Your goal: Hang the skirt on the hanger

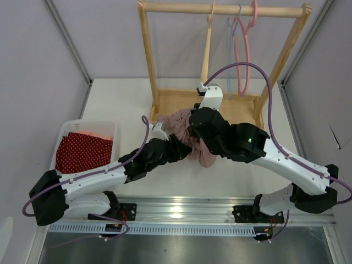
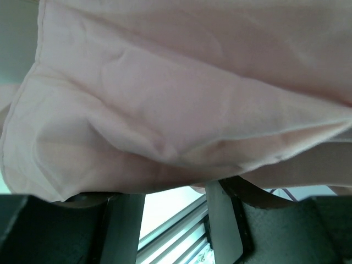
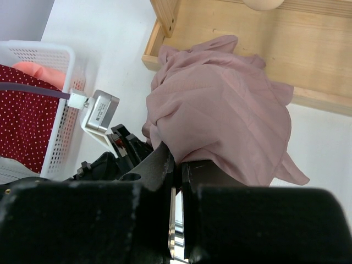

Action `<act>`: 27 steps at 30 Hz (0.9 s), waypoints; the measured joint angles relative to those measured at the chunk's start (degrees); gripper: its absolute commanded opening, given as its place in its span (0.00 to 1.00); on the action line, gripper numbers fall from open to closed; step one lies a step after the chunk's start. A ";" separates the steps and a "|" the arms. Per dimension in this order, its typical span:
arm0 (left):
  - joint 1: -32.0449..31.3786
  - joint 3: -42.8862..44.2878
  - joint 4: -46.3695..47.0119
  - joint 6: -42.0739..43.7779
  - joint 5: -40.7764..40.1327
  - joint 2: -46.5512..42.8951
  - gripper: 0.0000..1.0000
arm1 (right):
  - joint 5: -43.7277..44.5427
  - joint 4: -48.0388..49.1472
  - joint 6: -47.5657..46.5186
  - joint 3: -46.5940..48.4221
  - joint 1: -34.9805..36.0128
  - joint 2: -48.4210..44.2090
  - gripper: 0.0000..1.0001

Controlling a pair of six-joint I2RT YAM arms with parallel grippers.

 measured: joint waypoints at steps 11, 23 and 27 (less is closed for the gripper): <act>0.09 0.04 1.53 -0.02 1.68 3.76 0.26 | 0.09 -0.61 0.07 0.02 0.09 0.00 0.00; 0.13 3.50 -4.26 3.23 7.13 -0.20 0.00 | 0.63 -1.55 1.07 -0.55 -0.96 -0.20 0.00; 0.13 4.98 -12.31 5.60 7.78 -8.20 0.00 | 0.11 -2.36 1.79 -3.19 -3.93 -1.60 0.00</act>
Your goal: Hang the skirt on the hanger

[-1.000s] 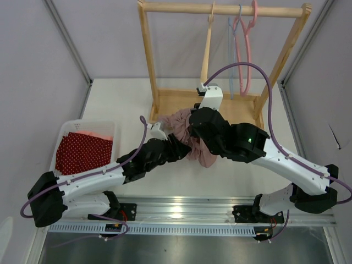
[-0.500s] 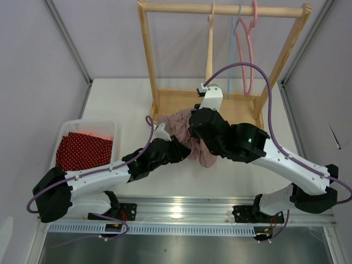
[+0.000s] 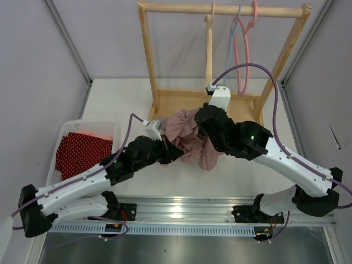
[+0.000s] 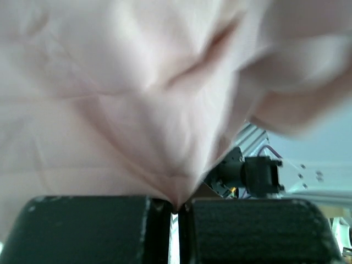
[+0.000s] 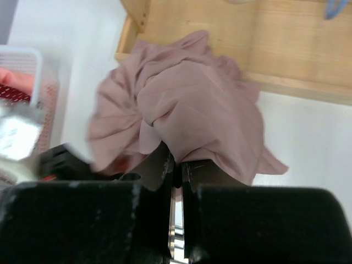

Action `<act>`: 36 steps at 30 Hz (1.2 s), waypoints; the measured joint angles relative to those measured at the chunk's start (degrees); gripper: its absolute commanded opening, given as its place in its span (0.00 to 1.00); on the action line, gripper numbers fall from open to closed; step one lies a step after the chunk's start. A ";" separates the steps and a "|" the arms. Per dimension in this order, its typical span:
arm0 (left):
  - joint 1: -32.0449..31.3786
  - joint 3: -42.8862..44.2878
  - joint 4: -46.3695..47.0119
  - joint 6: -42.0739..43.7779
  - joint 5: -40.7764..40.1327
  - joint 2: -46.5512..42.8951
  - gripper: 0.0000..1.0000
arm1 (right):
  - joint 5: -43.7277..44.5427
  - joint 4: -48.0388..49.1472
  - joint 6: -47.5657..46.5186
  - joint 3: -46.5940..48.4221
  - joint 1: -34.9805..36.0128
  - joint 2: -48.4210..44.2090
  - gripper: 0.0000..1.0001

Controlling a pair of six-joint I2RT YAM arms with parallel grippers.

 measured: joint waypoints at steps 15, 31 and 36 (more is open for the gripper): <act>8.22 18.05 -26.60 10.64 4.35 -12.81 0.00 | -12.33 -4.81 1.97 -11.52 -14.10 -10.34 0.00; 20.87 18.78 -20.24 21.49 13.14 9.25 0.00 | -28.74 6.14 3.74 -34.27 -28.41 -14.45 0.13; 20.87 8.09 -14.78 21.44 16.11 11.10 0.00 | -36.96 12.94 6.36 -46.56 -33.99 -14.53 0.48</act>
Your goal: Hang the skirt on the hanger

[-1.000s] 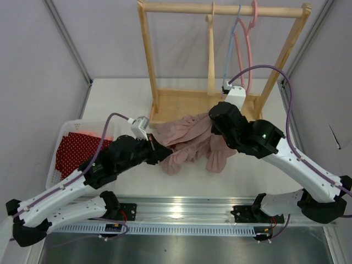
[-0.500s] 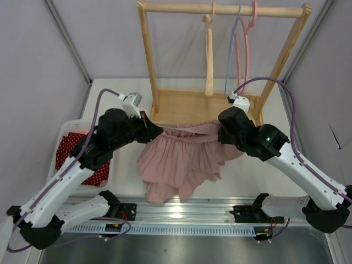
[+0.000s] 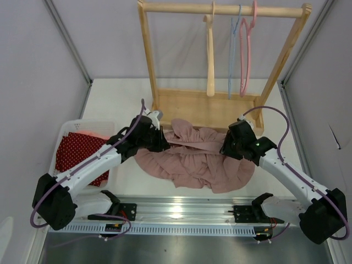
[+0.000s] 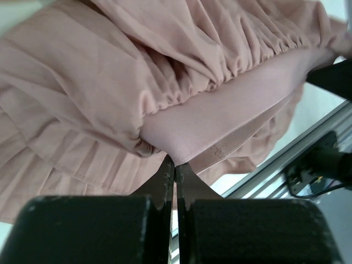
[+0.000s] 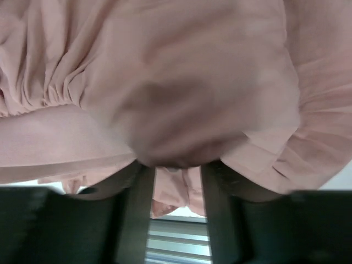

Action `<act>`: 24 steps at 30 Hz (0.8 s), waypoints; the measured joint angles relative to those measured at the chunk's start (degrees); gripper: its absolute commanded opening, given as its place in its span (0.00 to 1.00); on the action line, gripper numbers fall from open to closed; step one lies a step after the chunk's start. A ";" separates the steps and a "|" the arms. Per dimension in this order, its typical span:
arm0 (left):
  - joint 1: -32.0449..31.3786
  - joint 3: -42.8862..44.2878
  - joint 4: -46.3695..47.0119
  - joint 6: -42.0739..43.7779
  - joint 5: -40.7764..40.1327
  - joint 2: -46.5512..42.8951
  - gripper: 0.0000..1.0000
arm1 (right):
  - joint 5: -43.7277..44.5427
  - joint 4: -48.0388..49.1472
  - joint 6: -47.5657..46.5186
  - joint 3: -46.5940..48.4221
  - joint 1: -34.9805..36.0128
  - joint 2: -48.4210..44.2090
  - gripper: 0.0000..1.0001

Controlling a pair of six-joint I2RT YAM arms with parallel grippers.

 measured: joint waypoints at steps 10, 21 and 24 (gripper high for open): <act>-0.33 -4.59 4.66 0.81 2.56 3.02 0.36 | -5.42 8.07 1.79 -3.52 -2.73 -0.31 0.68; -0.33 9.14 0.57 5.03 2.01 -0.42 0.67 | -3.08 9.40 1.27 0.68 -2.78 -3.80 0.63; -0.33 14.53 -0.37 5.90 1.25 -1.05 0.71 | -2.54 9.38 0.90 2.01 -2.78 -4.37 0.62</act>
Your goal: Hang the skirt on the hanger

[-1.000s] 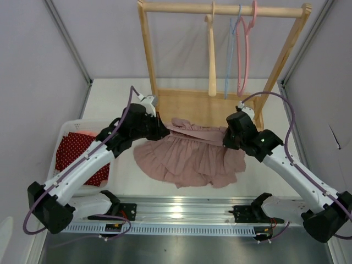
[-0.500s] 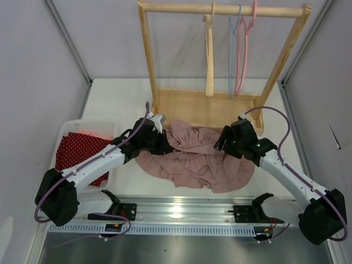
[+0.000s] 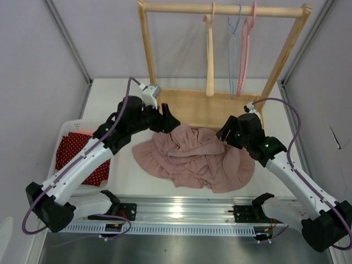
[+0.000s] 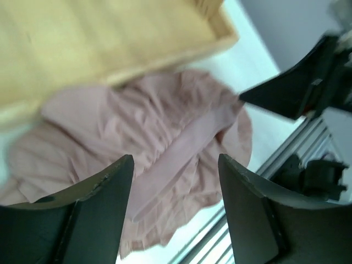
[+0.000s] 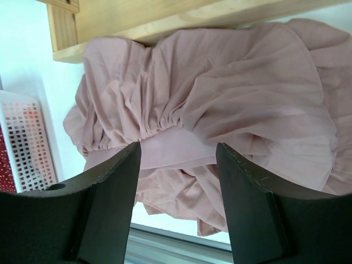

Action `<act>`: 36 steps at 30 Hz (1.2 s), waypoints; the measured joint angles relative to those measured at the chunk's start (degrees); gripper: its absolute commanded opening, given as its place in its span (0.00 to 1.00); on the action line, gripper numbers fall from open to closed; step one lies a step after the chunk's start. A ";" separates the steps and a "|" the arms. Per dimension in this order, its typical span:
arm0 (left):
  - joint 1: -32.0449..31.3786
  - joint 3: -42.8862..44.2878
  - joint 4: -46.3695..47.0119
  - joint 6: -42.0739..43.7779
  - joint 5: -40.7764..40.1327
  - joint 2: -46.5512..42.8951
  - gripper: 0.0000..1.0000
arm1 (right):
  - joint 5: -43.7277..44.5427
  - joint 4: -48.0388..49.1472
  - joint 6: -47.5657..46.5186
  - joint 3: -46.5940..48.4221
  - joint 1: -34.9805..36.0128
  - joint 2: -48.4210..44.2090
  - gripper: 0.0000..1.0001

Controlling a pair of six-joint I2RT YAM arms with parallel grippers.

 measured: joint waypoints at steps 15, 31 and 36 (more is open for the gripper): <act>-8.13 58.62 -0.11 4.79 -24.92 27.08 0.99 | 2.58 -1.86 -0.07 -0.09 0.35 -5.46 0.62; -14.86 74.23 3.91 18.80 -42.34 46.14 0.98 | 4.07 -5.03 -1.97 -0.52 0.33 -8.20 0.62; -15.41 74.31 3.98 21.11 -44.09 47.82 0.93 | 4.09 -5.09 -1.99 -1.09 0.33 -8.66 0.62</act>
